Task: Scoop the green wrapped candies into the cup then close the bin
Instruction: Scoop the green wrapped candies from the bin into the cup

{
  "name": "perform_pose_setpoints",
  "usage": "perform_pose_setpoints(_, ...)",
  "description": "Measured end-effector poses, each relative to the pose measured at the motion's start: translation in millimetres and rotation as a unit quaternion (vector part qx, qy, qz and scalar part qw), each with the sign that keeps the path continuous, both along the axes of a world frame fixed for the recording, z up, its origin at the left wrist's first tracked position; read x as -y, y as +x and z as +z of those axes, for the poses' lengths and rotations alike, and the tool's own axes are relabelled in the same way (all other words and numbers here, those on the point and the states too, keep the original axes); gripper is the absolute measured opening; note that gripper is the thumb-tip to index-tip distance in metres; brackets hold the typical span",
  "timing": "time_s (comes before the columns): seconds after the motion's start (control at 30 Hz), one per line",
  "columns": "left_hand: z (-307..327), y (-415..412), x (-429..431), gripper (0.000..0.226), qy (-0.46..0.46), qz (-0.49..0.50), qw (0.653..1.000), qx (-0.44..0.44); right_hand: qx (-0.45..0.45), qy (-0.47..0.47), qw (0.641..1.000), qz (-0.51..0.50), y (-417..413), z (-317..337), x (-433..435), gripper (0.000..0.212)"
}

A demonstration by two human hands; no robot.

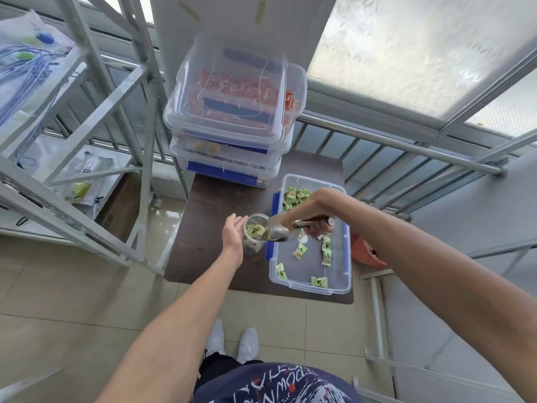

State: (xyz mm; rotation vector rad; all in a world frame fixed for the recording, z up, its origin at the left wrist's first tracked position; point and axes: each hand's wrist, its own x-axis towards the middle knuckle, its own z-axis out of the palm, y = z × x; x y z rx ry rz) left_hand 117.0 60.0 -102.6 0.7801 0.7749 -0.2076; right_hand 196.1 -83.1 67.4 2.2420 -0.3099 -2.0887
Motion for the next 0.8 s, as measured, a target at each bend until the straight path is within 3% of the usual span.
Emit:
perform_pose_setpoints(0.1, -5, -3, 0, 0.057, 0.001, 0.007, 1.000, -0.008, 0.016, -0.004, 1.000, 0.024, -2, 17, -6, 0.057)
perform_pose_setpoints(0.17, -8, -9, 1, 0.058, 0.012, 0.013, 1.000, -0.026, 0.035, 0.015, 0.999, 0.021, -8, 30, -4, 0.051)
perform_pose_setpoints(0.23, -11, -15, 4, 0.059, 0.018, 0.021, 0.998, -0.055, 0.065, 0.043, 0.997, 0.012, -13, 34, 7, 0.063)
perform_pose_setpoints(0.27, -12, -19, 6, 0.059, 0.020, 0.023, 0.997, -0.071, 0.082, 0.057, 0.995, -0.004, -15, 32, 16, 0.062)
perform_pose_setpoints(0.33, -15, -28, 13, 0.060, 0.025, 0.015, 0.995, -0.099, 0.101, 0.066, 0.992, -0.049, -19, 23, 36, 0.034)
perform_pose_setpoints(0.37, -15, -33, 16, 0.060, 0.030, 0.007, 0.994, -0.108, 0.104, 0.069, 0.990, -0.067, -22, 17, 46, 0.031)
perform_pose_setpoints(0.57, -11, -48, 43, 0.056, 0.061, -0.051, 0.985, -0.152, 0.082, 0.101, 0.973, -0.189, -49, -23, 111, 0.037)
perform_pose_setpoints(0.8, -1, -49, 71, 0.058, 0.085, -0.144, 0.976, -0.141, 0.052, 0.065, 0.966, -0.246, -73, -73, 141, 0.034)
